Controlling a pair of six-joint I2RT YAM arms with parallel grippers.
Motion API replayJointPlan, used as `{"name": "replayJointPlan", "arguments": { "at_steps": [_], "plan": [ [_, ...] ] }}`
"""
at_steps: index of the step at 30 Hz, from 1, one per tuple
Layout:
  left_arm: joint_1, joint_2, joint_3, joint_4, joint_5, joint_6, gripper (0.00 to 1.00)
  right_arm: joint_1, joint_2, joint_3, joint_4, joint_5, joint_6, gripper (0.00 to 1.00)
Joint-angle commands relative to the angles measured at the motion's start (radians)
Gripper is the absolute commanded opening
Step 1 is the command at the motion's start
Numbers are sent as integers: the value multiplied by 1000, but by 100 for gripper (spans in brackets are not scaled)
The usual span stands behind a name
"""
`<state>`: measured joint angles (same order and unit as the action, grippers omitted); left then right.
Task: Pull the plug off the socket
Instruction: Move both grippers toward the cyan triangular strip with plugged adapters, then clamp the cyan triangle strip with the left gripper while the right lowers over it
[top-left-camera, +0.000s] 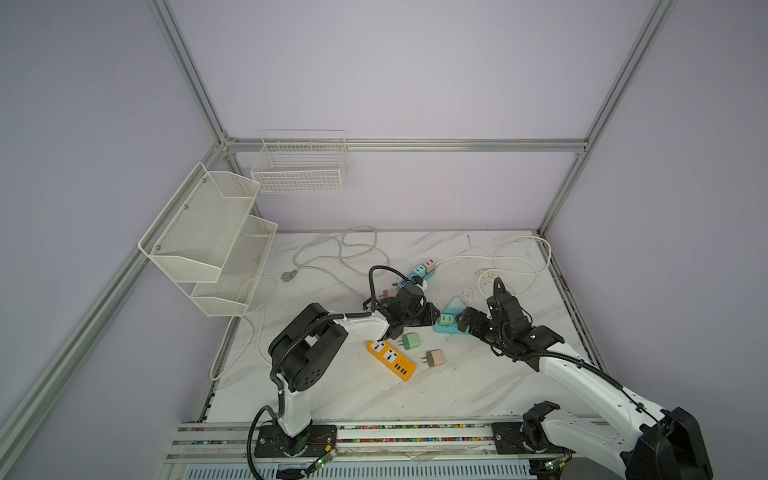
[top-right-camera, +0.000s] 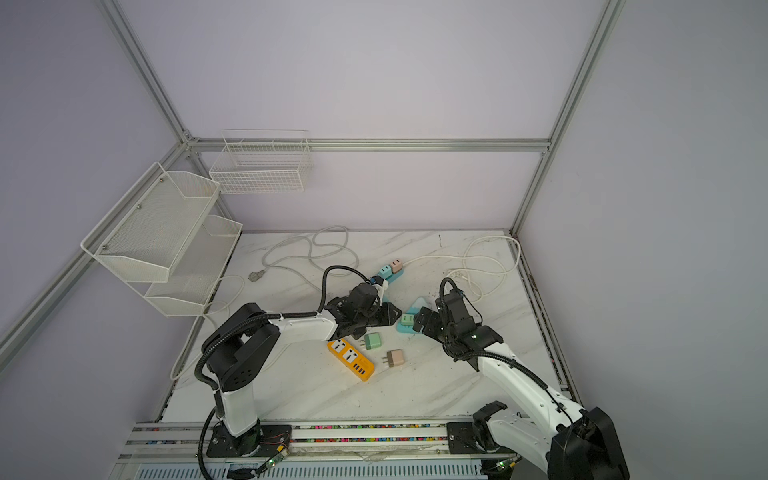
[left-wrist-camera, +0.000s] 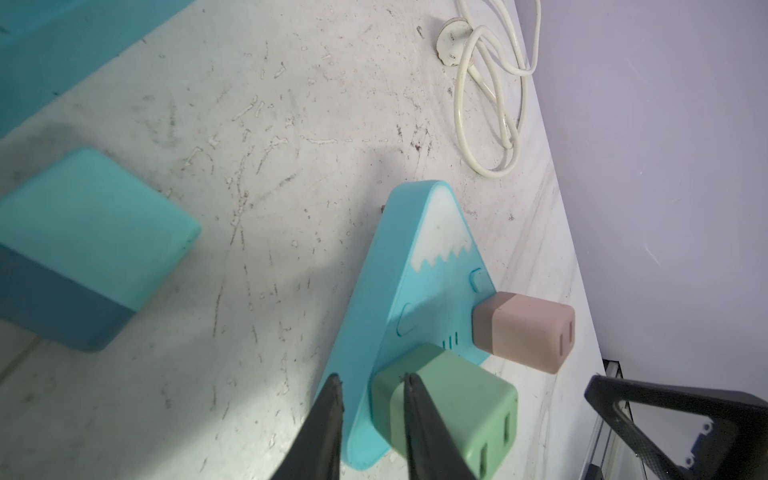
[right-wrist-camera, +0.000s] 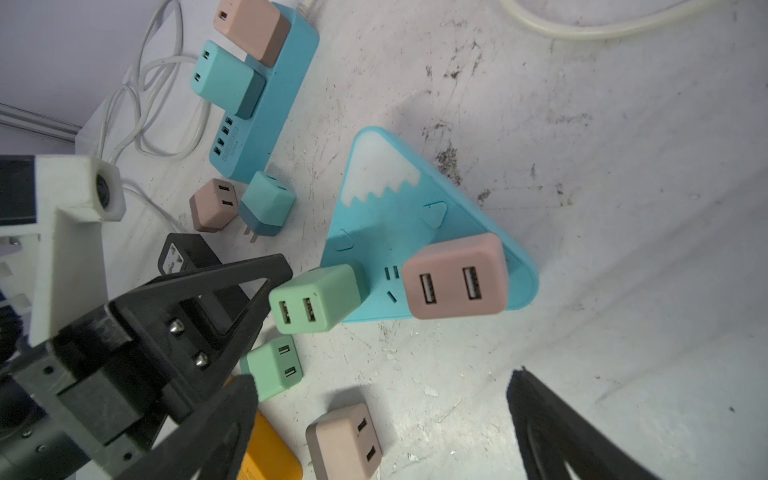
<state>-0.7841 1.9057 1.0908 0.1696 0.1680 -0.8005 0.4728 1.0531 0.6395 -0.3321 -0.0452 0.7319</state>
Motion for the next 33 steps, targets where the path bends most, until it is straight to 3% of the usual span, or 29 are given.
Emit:
{"name": "replayJointPlan", "arguments": {
  "at_steps": [1, 14, 26, 33],
  "plan": [
    [-3, 5, 94, 51, 33, 3, 25, -14, 21, -15, 49, -5, 9, 97],
    [-53, -22, 14, 93, 71, -22, 21, -88, 180, 73, 149, -22, -65, 97],
    [-161, 2, 19, 126, 74, -79, 19, -153, 373, 188, 214, -144, -175, 97],
    [-184, -46, 17, 146, 12, -84, 19, -153, 419, 258, 190, -157, -197, 97]
  ]
}}
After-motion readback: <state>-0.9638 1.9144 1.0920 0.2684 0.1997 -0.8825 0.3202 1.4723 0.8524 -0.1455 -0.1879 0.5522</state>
